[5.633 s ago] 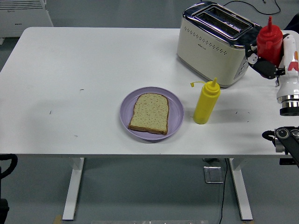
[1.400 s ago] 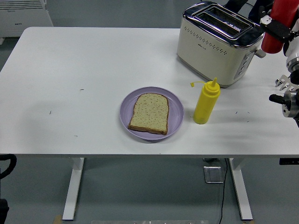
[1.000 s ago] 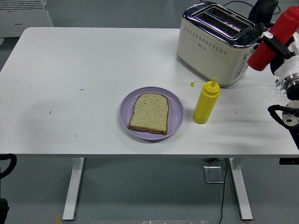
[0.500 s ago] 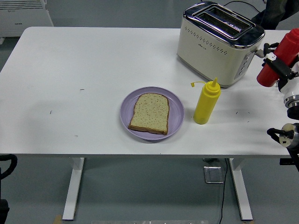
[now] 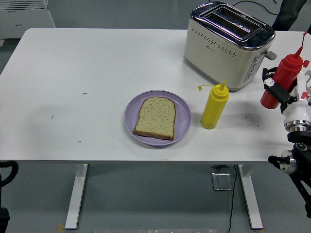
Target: Pick up the cup,pour liquid into bread,place the cup on the desk
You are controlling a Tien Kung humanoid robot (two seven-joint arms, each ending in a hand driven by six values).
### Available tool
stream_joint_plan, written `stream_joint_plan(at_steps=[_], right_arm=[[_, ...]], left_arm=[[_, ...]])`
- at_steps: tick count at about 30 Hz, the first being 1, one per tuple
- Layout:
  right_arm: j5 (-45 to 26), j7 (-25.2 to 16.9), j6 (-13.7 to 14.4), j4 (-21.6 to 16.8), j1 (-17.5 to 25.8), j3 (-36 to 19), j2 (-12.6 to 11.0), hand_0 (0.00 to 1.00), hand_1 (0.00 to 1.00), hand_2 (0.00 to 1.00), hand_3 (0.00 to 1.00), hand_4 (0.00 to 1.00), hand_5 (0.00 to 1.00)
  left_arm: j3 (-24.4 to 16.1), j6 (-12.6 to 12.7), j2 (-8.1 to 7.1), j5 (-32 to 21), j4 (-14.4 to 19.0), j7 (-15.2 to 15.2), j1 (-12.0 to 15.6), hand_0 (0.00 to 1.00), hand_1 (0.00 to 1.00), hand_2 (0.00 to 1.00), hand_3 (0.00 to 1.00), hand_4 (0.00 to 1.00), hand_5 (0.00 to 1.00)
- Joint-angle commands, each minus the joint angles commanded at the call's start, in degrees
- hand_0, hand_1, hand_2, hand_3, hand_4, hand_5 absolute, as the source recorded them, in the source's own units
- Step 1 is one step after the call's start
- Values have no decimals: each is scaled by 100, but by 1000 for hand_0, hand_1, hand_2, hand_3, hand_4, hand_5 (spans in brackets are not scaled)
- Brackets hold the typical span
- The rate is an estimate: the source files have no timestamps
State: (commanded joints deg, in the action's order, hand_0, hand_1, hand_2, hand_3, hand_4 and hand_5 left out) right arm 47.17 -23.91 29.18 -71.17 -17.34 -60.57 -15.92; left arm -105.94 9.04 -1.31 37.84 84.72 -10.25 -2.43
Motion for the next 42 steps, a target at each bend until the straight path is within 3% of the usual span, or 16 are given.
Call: stream_joint_plan(at_steps=[19, 42], right_arm=[[-225, -246, -163, 489, -10, 229, 145, 146, 184, 291, 360, 467, 157], [-342, -428, -159, 1039, -201, 605, 336, 170, 206, 310, 363, 466, 160]], left_arm=[[-7, 5, -4, 0, -2, 1, -9, 721, 735, 728, 666, 640, 998], [-17, 10, 4, 2, -3, 2, -24, 721, 735, 728, 666, 640, 998]])
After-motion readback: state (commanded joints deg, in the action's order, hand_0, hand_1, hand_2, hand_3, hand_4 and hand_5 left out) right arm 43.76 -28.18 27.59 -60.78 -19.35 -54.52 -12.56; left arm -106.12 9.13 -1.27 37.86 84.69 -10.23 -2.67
